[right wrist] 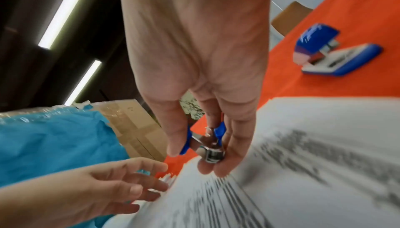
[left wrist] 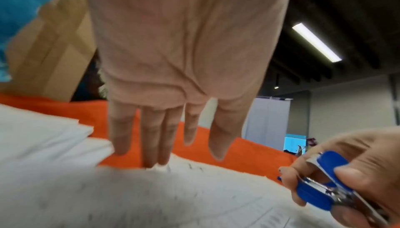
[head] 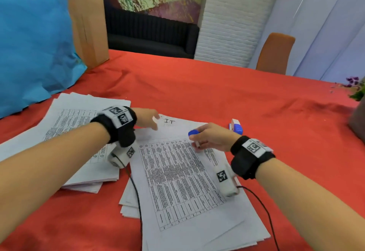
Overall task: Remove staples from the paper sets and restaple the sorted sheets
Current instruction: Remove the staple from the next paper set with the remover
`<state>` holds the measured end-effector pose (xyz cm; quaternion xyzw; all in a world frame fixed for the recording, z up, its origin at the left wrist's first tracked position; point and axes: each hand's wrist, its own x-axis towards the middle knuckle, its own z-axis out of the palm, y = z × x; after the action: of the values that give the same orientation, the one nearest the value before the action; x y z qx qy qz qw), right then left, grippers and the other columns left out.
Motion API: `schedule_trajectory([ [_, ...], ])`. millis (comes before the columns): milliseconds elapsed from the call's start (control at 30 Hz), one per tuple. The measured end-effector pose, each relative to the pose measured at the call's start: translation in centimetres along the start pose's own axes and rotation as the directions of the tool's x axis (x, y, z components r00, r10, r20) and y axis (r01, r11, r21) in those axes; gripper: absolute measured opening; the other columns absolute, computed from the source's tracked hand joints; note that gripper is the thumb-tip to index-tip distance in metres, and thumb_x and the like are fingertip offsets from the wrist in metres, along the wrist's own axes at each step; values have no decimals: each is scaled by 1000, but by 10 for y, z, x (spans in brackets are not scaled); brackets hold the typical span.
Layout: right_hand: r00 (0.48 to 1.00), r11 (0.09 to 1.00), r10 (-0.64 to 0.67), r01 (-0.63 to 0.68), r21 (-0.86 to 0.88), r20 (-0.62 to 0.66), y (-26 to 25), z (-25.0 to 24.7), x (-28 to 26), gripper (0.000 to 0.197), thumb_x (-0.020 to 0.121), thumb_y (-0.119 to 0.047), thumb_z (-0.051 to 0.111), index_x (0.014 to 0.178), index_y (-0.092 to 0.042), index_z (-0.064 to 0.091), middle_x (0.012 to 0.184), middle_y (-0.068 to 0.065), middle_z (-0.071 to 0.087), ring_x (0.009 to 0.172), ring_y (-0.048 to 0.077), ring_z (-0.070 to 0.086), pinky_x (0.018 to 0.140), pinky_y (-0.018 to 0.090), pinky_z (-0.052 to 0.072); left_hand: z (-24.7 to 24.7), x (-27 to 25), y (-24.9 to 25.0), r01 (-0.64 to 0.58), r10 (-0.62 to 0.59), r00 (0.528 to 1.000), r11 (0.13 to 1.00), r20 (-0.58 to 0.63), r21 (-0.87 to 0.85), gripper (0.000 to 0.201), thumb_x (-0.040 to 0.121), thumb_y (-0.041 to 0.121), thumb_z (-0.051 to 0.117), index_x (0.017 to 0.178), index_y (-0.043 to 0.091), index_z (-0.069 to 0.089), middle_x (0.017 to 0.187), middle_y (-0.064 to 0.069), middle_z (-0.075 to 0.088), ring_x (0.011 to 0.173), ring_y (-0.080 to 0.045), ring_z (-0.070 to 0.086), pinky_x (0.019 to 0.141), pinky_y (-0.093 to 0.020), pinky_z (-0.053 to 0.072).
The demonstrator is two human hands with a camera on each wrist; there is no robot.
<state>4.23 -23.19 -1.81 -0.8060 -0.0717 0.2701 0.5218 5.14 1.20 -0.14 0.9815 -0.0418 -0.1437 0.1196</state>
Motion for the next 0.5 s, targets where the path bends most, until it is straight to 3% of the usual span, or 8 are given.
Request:
schedule_trajectory([
  [100,999,995,46,-47,92,15,15,6,15,13,88,-5,66,98,1,60,85,12,58,72,21,62,74,31,54,8,8,3,47,-54,997,991,57,126,49,90,40,58,124,5,57,124,-10,59,95,-23,55,83,-31,45],
  [200,999,970,33,-42,238,42,23,-3,16,19,89,-8,66,104,1,58,90,12,56,74,19,60,73,28,56,-1,2,2,51,-52,998,998,26,29,37,84,43,64,103,11,64,84,-1,66,66,-17,57,60,-24,46],
  [233,998,968,30,-41,246,52,25,-4,16,20,89,-12,66,104,-1,58,88,10,56,72,18,58,72,28,55,-3,-1,1,39,-37,998,998,47,-42,34,83,42,66,101,14,66,79,2,66,65,-16,60,58,-23,48],
  [333,998,982,-18,8,187,54,23,-3,14,27,91,-28,63,104,-5,60,84,7,57,69,15,55,65,24,48,-1,-2,-3,22,5,996,954,87,-298,29,82,32,68,105,14,67,97,-2,72,87,-24,70,83,-34,56],
  [400,991,991,-131,131,32,-11,13,1,13,29,91,-25,64,112,-6,60,89,7,57,72,16,57,65,23,47,11,2,-6,30,17,995,889,98,-458,30,81,21,70,108,8,65,104,-6,70,94,-27,67,90,-39,53],
  [433,976,969,-208,197,-152,-61,5,3,12,34,89,-21,66,120,-10,57,94,5,56,71,15,57,65,22,47,18,4,-7,37,29,993,840,112,-542,28,81,15,71,107,4,66,105,-11,70,95,-30,68,91,-44,53],
  [500,929,775,-359,244,-583,-88,-11,9,14,53,85,-18,71,133,-19,48,105,0,54,77,13,57,71,20,46,29,5,-7,58,45,990,739,135,-671,23,82,8,69,104,2,68,103,-18,71,96,-35,68,89,-50,53],
])
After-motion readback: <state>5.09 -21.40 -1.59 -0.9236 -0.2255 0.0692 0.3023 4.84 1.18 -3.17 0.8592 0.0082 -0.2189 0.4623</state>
